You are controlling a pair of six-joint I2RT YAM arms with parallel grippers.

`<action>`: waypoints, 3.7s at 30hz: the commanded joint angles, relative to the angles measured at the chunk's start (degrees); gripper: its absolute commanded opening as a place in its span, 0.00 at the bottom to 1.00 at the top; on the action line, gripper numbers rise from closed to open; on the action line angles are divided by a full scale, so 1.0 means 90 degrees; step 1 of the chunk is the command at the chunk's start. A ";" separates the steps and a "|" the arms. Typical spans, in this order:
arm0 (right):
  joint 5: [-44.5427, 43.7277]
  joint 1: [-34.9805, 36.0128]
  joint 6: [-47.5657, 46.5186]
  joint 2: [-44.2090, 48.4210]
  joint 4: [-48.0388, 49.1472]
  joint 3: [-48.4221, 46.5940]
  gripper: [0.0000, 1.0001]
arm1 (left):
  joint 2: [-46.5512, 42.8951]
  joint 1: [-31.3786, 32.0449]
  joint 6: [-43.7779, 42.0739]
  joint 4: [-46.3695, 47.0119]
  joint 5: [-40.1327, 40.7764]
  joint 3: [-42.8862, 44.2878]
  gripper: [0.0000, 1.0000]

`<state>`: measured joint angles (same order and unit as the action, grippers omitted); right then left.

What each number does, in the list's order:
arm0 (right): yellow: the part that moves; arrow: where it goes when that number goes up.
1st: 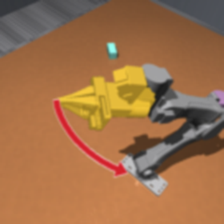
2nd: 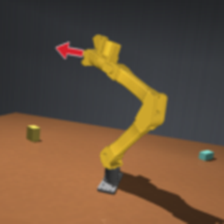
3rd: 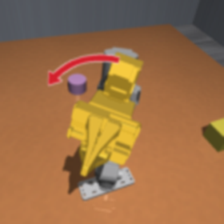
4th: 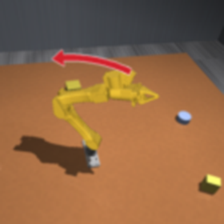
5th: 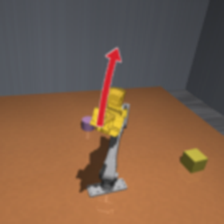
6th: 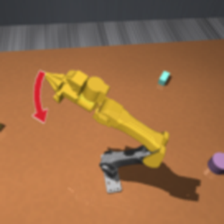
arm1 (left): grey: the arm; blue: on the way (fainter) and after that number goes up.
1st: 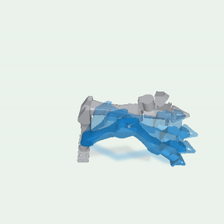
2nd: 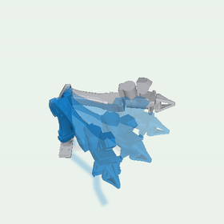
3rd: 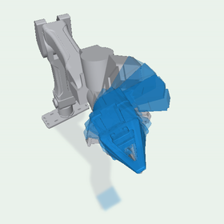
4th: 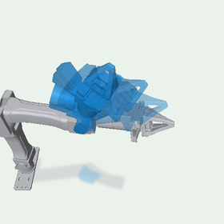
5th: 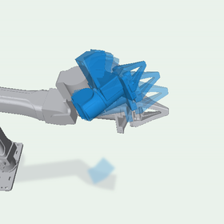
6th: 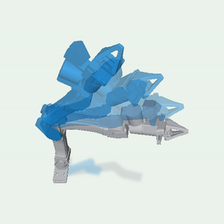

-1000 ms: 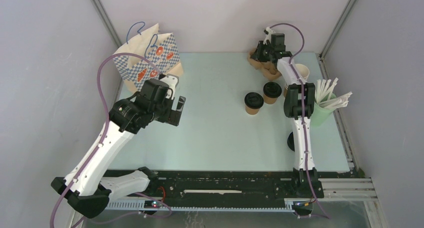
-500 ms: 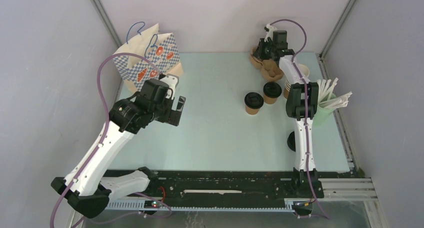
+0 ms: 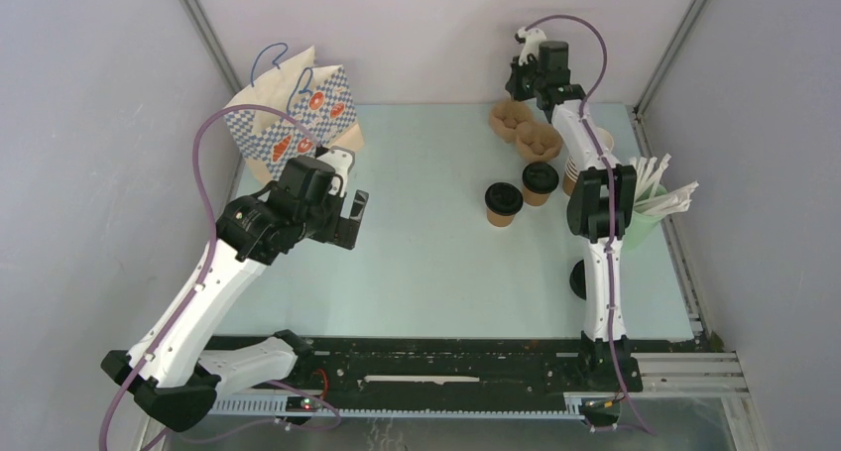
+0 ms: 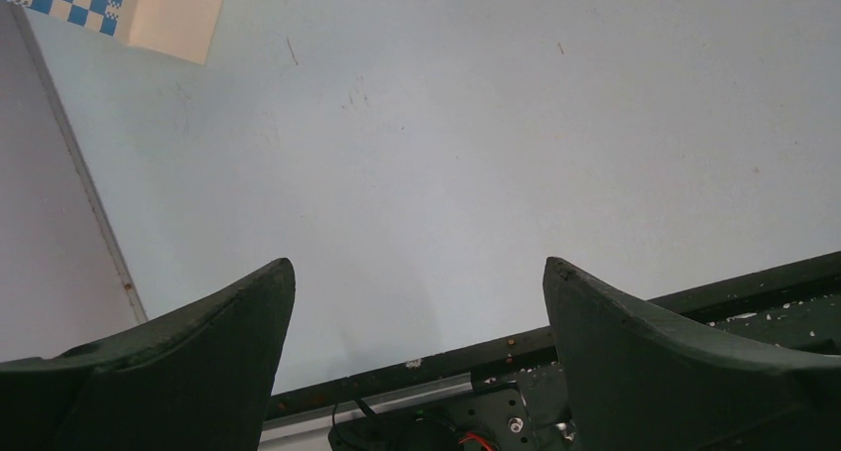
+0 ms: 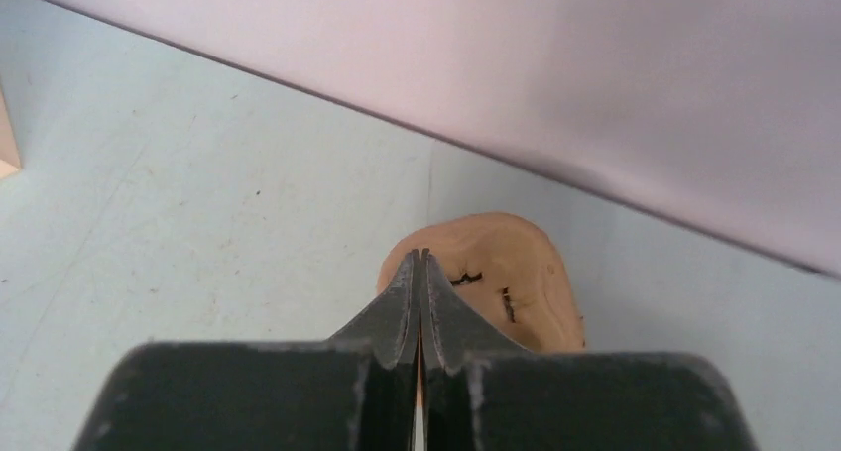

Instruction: Pack the takeout coffee

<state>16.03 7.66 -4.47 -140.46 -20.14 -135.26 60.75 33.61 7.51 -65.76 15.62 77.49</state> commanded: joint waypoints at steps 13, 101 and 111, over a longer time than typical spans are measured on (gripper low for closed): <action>-0.2493 0.0512 0.1379 0.1301 -0.0532 0.1016 0.56 | -0.0026 -0.0031 -0.0073 0.0205 -0.0162 0.0318 1.00; -0.3799 0.0808 -0.1787 0.0771 -0.2431 0.0545 0.00 | -0.0021 -0.0035 -0.0141 0.0134 -0.0288 0.0322 1.00; -0.4029 0.0923 -0.1925 0.1079 -0.2406 0.0606 0.00 | -0.0090 -0.0038 -0.0173 0.0137 -0.0186 0.0290 1.00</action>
<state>-16.38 16.62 -19.94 -136.07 -43.86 -129.08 60.71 33.61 7.35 -65.12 13.72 77.49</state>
